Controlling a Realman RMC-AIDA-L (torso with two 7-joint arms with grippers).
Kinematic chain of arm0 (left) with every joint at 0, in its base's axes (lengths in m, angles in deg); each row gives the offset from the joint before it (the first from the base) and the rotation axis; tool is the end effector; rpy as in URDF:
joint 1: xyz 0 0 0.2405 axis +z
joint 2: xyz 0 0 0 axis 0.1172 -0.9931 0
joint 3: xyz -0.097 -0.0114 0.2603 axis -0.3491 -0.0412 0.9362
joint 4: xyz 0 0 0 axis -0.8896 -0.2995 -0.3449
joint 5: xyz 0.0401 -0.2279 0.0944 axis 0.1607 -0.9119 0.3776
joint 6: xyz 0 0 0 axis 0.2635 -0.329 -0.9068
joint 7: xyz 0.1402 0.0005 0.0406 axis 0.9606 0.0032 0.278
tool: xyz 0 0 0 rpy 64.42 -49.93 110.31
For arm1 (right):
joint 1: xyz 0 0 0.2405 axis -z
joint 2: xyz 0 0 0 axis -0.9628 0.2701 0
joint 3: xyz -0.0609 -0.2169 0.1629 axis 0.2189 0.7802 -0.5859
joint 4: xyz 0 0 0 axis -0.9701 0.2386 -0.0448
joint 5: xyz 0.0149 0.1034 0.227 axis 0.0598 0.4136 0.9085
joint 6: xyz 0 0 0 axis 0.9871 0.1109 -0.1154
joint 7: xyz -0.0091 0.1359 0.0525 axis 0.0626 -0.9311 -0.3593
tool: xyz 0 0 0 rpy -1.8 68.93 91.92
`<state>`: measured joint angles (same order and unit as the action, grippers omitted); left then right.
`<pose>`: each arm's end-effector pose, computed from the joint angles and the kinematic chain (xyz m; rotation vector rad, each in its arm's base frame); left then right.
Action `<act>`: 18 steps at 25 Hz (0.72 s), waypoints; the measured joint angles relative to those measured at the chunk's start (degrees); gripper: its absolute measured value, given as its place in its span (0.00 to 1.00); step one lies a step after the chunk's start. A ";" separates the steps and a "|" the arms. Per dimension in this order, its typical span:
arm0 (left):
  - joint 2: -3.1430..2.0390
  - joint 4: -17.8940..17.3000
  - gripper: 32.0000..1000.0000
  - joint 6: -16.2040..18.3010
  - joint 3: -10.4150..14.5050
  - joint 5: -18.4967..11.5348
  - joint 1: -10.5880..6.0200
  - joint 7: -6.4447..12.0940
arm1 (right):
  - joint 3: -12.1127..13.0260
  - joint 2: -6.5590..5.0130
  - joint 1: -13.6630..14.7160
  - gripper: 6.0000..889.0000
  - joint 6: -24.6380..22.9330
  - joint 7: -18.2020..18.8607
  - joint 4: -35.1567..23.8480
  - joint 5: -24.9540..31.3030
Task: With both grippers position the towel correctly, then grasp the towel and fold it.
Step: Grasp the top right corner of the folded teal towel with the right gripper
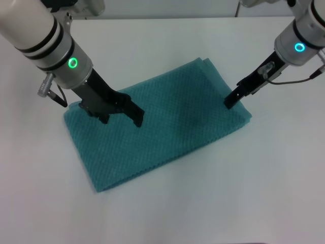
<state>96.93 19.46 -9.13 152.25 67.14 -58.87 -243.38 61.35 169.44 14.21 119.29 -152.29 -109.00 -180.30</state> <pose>-0.1672 0.4530 -0.0431 -2.3067 -1.5633 0.4319 0.2129 0.4832 -0.0376 -2.4650 1.2246 -0.5449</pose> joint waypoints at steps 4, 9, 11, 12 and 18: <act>0.00 0.00 0.94 0.06 0.00 0.00 -0.02 0.00 | 0.00 0.00 0.00 0.96 0.00 0.00 0.19 0.00; 0.00 0.00 0.94 0.09 0.00 0.00 -0.05 0.00 | 0.00 0.00 0.00 0.96 0.00 0.00 0.19 0.00; 0.00 0.00 0.94 0.09 0.00 0.00 -0.06 0.00 | 0.00 0.00 0.00 0.96 0.00 0.00 0.19 0.00; 0.00 0.00 0.94 0.09 0.00 0.00 -0.06 0.00 | 0.00 0.00 0.00 0.96 0.01 0.00 0.19 0.00; 0.00 0.00 0.94 0.08 0.00 0.00 -0.07 0.00 | 0.00 0.00 0.11 0.96 -0.10 0.00 0.31 0.00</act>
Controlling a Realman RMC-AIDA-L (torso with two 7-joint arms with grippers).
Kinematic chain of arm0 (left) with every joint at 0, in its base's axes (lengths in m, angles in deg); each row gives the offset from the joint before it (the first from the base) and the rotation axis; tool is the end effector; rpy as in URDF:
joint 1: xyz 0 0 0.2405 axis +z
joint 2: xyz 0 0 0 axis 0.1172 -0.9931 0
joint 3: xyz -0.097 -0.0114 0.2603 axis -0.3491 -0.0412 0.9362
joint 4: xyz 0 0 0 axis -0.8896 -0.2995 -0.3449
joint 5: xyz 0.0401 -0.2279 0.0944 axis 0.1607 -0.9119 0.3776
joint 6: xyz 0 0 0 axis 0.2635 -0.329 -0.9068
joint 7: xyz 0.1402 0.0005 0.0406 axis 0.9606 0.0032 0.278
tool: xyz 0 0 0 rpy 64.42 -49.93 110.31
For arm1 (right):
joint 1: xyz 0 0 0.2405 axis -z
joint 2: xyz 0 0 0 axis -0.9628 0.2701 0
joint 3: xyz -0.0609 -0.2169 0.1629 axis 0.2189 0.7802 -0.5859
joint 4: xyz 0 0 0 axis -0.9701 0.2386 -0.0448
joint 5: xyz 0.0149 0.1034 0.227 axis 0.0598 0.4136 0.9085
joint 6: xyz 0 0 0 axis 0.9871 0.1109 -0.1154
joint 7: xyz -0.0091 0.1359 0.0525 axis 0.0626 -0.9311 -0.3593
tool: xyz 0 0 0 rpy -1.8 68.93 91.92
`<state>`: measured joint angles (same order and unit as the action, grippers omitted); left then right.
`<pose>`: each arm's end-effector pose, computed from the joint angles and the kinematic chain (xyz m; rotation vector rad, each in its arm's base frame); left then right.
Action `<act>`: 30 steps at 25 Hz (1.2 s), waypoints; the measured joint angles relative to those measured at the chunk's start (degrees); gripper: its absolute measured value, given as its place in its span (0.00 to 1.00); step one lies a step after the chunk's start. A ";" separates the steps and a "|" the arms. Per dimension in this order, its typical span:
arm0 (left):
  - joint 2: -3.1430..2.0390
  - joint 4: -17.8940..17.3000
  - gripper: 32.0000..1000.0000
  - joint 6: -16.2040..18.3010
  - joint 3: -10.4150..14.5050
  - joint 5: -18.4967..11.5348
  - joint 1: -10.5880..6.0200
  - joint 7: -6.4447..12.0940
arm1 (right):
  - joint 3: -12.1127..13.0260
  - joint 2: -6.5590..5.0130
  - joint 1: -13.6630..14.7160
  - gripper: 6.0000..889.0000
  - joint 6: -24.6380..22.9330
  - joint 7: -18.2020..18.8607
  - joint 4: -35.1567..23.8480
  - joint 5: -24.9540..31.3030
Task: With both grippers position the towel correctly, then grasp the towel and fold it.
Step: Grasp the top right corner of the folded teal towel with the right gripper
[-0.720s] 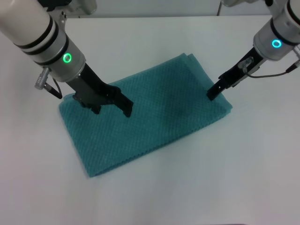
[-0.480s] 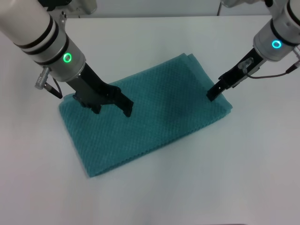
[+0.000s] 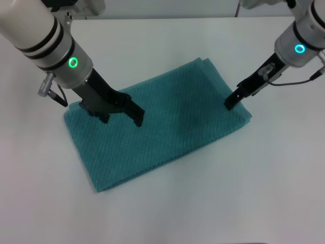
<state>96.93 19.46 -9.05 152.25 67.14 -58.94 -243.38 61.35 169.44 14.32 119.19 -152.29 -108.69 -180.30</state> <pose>-0.1666 0.4534 -0.0431 -2.3072 -1.5611 0.4301 0.2149 0.4821 -0.0385 -2.4639 1.2314 -0.5481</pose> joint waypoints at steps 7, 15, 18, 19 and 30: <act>0.00 0.00 0.94 0.03 0.00 0.00 -0.09 0.00 | -0.02 -0.03 0.15 0.96 -2.67 -0.15 2.28 0.00; 0.08 0.00 0.94 0.09 0.00 0.00 -0.20 0.00 | -0.01 -0.20 0.71 0.96 -6.26 -0.36 5.04 0.00; 0.09 0.00 0.94 0.28 0.00 0.00 -0.26 0.00 | 0.00 -0.52 1.38 0.96 -7.14 -0.46 5.20 0.00; 0.09 0.05 0.94 0.41 0.10 0.00 -0.28 0.00 | -0.01 -0.61 1.53 0.96 -7.55 -0.46 5.33 0.00; 0.17 0.53 0.94 0.80 0.47 -0.18 -0.45 0.01 | 0.00 -0.70 2.64 0.96 -11.51 -1.25 7.16 -2.20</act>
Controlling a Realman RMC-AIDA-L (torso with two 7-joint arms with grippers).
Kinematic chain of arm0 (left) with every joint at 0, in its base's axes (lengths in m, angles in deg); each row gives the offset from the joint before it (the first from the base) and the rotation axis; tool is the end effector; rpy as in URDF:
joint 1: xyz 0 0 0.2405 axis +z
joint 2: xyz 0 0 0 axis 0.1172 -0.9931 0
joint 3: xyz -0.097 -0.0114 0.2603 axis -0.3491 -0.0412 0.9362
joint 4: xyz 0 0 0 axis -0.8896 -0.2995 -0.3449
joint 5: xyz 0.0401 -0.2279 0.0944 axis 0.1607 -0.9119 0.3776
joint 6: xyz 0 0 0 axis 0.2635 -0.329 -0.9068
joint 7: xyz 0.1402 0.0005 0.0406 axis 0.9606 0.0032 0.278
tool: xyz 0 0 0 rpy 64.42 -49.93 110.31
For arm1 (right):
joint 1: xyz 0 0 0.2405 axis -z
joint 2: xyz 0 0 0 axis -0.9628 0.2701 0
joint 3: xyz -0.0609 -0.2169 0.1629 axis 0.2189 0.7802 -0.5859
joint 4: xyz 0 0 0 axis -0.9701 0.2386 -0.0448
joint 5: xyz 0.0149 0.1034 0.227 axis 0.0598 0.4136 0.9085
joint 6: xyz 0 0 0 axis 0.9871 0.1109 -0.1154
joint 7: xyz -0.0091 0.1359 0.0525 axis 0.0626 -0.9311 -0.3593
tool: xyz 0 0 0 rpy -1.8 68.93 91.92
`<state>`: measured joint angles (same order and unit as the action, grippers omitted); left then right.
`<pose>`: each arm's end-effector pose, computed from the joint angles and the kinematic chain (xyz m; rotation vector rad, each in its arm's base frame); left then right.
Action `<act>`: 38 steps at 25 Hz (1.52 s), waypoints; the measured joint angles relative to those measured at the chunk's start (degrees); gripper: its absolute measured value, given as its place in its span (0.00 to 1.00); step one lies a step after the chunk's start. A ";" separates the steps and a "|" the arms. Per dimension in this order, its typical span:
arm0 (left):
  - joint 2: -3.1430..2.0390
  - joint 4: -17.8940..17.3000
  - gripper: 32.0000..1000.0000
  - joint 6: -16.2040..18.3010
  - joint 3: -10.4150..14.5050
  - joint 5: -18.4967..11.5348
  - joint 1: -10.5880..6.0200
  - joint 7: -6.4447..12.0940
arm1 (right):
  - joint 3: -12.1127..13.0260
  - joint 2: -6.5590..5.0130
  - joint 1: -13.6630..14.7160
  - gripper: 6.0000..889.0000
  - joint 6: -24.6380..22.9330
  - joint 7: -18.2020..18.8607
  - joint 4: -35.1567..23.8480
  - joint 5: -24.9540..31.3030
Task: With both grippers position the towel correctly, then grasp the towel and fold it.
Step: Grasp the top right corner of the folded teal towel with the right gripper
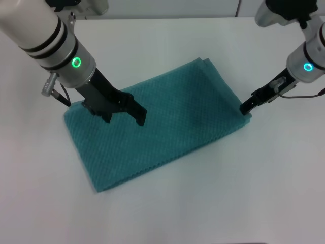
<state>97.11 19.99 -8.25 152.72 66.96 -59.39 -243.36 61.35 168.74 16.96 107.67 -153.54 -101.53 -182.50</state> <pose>-0.1638 0.4544 -0.0470 -2.3141 -1.5494 0.4271 0.2686 0.4788 -0.0454 -2.3168 1.2745 -0.5424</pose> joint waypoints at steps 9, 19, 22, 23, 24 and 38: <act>0.00 0.00 0.94 0.33 -0.03 0.00 0.01 -0.01 | 0.00 0.22 0.31 0.96 -2.67 -0.09 1.11 0.00; 0.00 0.00 0.94 0.78 0.77 -0.93 0.01 -0.01 | 0.00 0.44 0.43 0.96 -7.38 -0.23 3.83 0.00; 0.00 0.00 0.93 0.80 0.85 -0.95 -0.01 -0.02 | 0.00 0.57 0.70 0.96 -8.09 -0.24 3.98 0.00; 0.00 0.00 0.93 0.80 0.85 -0.95 -0.06 -0.02 | 0.00 0.61 0.87 0.96 -8.32 -0.24 3.98 0.00; 0.00 0.00 0.94 0.81 0.85 -0.96 -0.10 -0.02 | 0.00 0.66 1.05 0.96 -8.59 -0.24 3.98 0.00; 0.00 -0.01 0.94 0.90 0.85 -0.97 -0.43 -0.01 | 0.00 1.74 1.74 0.96 -10.32 -0.04 3.96 0.00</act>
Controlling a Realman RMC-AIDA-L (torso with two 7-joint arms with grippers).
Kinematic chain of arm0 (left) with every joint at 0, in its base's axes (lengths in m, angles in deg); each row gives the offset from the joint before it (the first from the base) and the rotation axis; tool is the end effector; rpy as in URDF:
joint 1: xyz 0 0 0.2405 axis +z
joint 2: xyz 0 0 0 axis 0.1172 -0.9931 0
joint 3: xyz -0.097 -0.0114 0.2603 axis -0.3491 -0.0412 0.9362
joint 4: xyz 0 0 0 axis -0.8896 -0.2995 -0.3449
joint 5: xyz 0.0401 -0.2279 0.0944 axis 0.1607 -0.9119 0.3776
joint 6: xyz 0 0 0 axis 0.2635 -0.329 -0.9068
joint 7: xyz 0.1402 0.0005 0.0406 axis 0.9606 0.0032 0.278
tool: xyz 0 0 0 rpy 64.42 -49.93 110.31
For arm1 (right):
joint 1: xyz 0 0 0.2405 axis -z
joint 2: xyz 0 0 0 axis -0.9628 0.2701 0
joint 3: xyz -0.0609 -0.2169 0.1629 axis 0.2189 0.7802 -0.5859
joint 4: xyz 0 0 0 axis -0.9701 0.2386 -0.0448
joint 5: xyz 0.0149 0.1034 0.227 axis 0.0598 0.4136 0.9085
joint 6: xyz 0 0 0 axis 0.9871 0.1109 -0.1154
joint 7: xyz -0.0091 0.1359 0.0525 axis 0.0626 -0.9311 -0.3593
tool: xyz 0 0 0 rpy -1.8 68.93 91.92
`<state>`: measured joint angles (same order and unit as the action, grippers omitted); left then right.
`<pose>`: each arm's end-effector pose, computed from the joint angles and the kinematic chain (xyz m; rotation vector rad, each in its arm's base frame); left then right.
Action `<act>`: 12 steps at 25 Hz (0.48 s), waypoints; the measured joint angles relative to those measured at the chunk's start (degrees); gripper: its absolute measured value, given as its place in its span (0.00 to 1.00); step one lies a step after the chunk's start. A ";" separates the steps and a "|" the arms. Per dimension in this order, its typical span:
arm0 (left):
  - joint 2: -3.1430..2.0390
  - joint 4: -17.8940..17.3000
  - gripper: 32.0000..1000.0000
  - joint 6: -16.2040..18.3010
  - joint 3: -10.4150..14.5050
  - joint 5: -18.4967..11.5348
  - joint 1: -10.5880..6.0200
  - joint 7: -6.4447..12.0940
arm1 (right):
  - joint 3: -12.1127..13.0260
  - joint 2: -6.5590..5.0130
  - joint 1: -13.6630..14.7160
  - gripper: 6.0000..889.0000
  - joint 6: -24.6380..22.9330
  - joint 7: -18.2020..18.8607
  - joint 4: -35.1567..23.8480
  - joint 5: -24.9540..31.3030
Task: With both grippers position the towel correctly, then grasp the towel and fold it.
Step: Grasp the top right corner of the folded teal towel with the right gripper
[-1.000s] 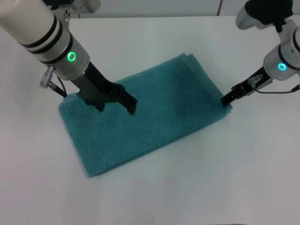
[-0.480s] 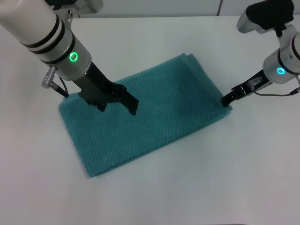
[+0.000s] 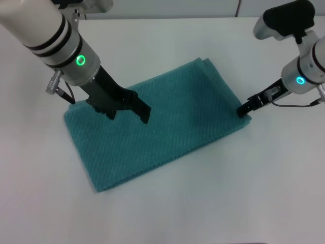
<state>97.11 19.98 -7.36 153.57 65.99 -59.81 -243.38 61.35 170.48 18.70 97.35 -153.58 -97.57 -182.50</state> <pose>-0.1576 0.4560 -0.0499 -2.3301 -1.5304 0.4097 0.2915 0.4729 -0.0674 -2.2520 1.2596 -0.4799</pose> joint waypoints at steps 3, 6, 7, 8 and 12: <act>0.00 0.00 0.94 0.17 0.00 -0.01 -0.03 0.00 | 0.00 0.17 0.00 0.96 -0.03 0.10 0.00 0.00; 0.00 0.14 0.94 0.30 0.23 -0.41 -0.09 0.03 | 0.00 0.52 0.01 0.96 -0.39 0.12 0.00 0.00; 0.00 0.42 0.94 0.39 0.37 -0.55 -0.13 0.04 | 0.00 0.68 0.02 0.96 -0.52 0.17 0.01 0.00; 0.00 0.69 0.94 0.48 0.47 -0.61 -0.19 0.06 | 0.00 0.80 0.04 0.96 -0.61 0.20 0.01 0.00; 0.00 1.39 0.94 0.65 0.61 -0.61 -0.38 0.18 | 0.00 0.98 0.01 0.96 -0.68 0.36 0.01 0.10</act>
<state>97.11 21.37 -6.71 154.18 65.38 -60.19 -243.19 61.35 171.46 18.71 96.67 -153.22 -97.56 -182.39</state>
